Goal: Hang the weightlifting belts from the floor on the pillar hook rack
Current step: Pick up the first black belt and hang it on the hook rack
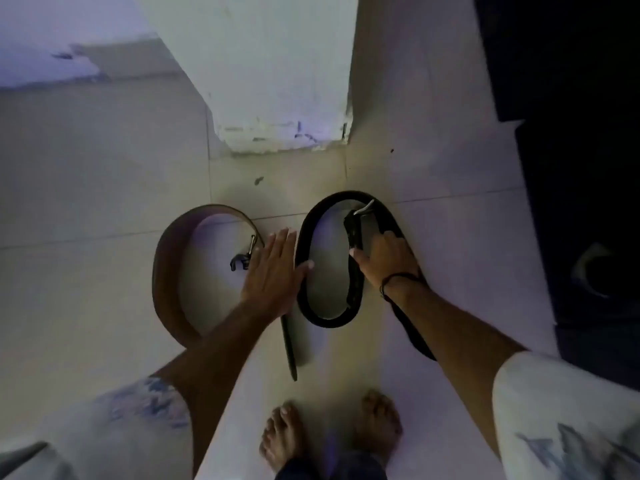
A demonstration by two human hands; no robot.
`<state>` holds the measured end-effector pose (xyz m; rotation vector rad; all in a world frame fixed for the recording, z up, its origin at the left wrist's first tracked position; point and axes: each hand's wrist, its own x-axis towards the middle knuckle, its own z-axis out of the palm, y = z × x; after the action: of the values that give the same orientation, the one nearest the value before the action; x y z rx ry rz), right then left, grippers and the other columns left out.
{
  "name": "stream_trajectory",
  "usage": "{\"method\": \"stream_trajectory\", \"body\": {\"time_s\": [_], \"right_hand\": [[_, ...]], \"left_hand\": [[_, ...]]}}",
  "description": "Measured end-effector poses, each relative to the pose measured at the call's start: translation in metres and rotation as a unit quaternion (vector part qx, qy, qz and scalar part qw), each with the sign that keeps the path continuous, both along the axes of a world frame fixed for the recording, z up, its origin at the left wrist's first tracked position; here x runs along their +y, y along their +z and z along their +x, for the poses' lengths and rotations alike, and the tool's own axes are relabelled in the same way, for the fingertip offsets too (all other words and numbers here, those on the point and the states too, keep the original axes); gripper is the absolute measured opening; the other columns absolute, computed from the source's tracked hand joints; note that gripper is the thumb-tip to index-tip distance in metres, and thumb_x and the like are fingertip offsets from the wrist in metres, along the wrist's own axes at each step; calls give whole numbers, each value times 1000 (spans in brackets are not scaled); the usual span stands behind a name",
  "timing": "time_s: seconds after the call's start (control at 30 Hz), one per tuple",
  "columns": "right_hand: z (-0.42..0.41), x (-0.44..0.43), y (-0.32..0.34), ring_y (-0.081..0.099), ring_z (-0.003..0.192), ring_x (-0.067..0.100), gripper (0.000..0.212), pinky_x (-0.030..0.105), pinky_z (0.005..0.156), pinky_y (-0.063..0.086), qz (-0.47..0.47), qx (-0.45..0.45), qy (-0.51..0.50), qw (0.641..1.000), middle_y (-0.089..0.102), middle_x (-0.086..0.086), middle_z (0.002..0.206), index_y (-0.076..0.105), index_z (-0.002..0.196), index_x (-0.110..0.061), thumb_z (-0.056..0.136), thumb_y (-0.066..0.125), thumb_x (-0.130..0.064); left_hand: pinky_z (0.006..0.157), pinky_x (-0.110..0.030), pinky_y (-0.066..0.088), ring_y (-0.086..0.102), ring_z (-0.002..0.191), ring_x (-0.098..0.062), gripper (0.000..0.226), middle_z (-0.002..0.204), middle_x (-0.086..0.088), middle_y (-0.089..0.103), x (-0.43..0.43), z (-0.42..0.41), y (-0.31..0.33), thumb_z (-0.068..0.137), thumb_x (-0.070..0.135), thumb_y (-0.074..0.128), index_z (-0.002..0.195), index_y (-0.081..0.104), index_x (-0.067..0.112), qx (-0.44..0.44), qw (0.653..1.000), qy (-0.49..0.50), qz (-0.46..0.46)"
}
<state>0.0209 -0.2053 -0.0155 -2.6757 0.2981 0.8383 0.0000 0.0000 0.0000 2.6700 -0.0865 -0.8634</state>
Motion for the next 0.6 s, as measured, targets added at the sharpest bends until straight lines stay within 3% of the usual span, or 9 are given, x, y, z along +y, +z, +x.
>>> {"method": "stream_trajectory", "body": {"time_s": [0.13,0.27,0.37,0.47,0.53,0.6], "right_hand": [[17,12,-27,66,97,38,36,37,69,52,5,-16,-92,996,69,18,104,66,102,-3,90,65,-37],[19,22,-20,69,82,35,22,36,62,57,36,-31,-138,989,71,17,89,69,88,-3,83,69,-24],[13,32,6,56,63,28,20,25,49,33,69,-64,-156,983,56,8,65,55,66,-10,78,67,-21],[3,44,47,50,60,26,25,26,47,23,95,-83,-129,984,52,5,63,46,61,-15,78,63,-22],[-2,52,71,57,64,30,19,26,49,31,110,-97,-105,984,60,9,69,52,64,-14,80,61,-21],[-5,60,97,62,74,33,14,34,56,44,117,-123,-77,983,65,12,78,60,72,-9,81,60,-21]], "left_hand": [[122,-49,22,20,152,-28,69,165,-11,24,2,21,-24,102,53,33,158,20,13,-49,993,101,-44],[109,-44,39,46,136,-30,56,147,-11,52,-7,37,-9,103,48,39,149,42,15,-77,983,144,-77],[91,-39,51,65,113,-28,51,117,-7,72,-21,51,13,99,54,41,126,65,18,-23,975,178,-131],[82,-45,57,70,92,-34,71,87,-11,73,-38,65,45,85,74,42,96,73,12,61,951,232,-194],[86,-52,58,71,91,-35,80,96,-18,74,-46,76,71,79,77,50,103,72,4,90,925,287,-233],[87,-49,59,70,93,-33,67,106,-18,72,-49,87,99,87,66,57,110,69,4,104,912,307,-251]]}}
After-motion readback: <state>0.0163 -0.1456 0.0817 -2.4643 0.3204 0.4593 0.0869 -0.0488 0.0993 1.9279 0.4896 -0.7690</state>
